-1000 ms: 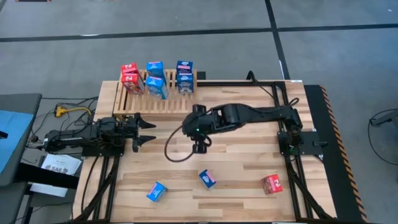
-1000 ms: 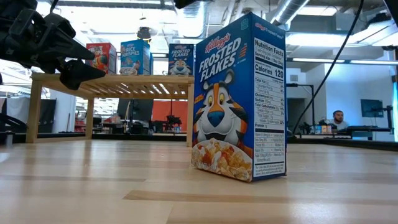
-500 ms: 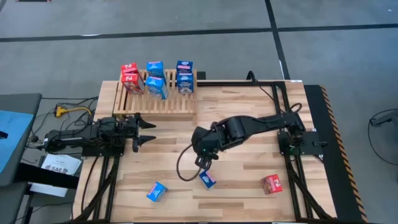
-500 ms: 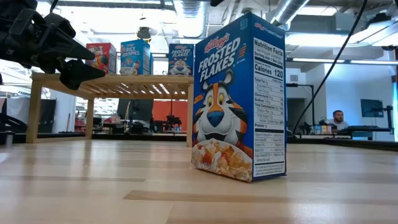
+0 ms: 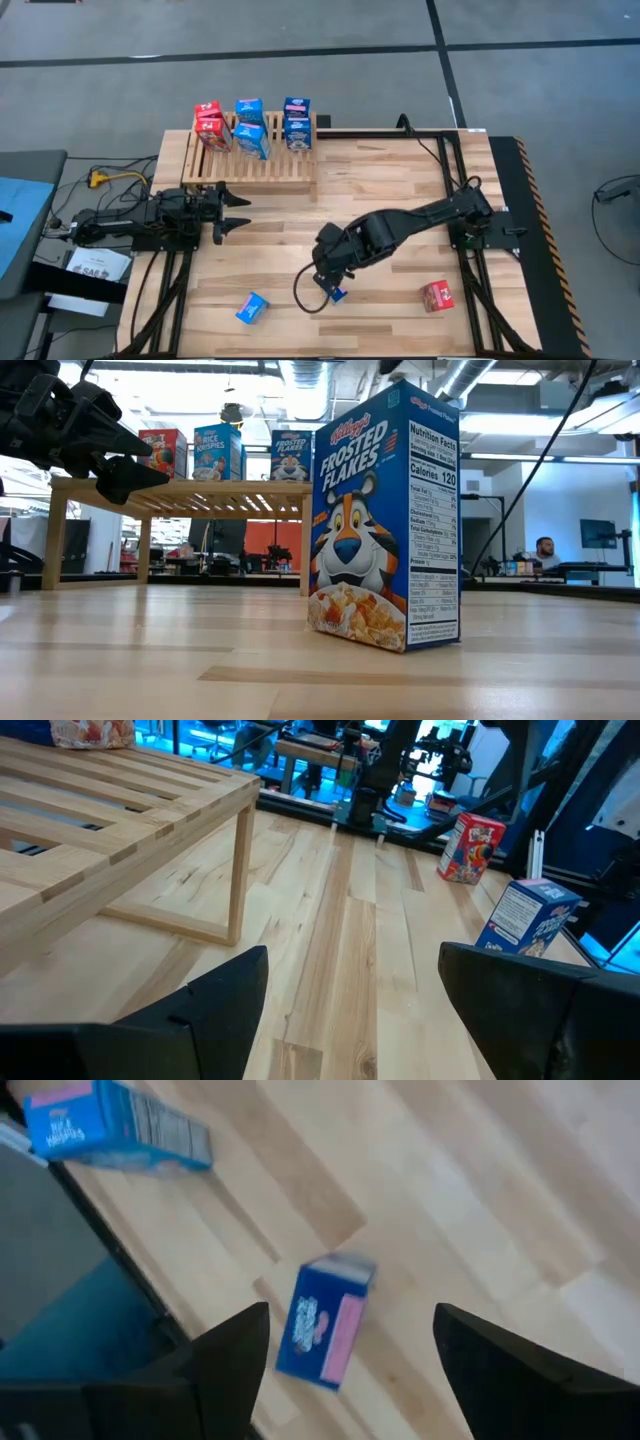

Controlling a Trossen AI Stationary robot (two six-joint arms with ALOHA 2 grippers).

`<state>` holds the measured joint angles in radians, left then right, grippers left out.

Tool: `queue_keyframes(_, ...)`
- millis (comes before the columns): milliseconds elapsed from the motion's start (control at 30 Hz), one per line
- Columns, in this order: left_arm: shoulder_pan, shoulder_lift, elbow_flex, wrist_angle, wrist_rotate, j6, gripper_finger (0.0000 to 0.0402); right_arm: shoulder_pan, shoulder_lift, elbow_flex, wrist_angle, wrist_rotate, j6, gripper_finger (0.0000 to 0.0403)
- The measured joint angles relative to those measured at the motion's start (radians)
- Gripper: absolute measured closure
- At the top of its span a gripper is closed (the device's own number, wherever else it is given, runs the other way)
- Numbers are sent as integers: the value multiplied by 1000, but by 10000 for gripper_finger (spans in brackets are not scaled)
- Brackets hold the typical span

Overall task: Stack cereal on shelf
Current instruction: Put the dark blue cereal box the aligned with the other dark blue cereal boxes on the shelf

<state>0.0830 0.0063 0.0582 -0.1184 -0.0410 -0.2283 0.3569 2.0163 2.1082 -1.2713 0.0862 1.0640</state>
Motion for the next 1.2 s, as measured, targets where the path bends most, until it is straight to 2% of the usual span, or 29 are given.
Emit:
queue_keyframes(233,0,0,0,0,0,0,118,24,-1,-49,59,-16,67,74)
queue_keyframes(533,0,0,0,0,0,0,118,-3,2,-159,162,-164,91,8)
queue_keyframes(833,0,0,0,0,0,0,118,-64,1,-235,238,-285,65,5)
queue_keyframes(1200,0,0,0,0,0,0,118,-92,1,-317,331,-380,77,4)
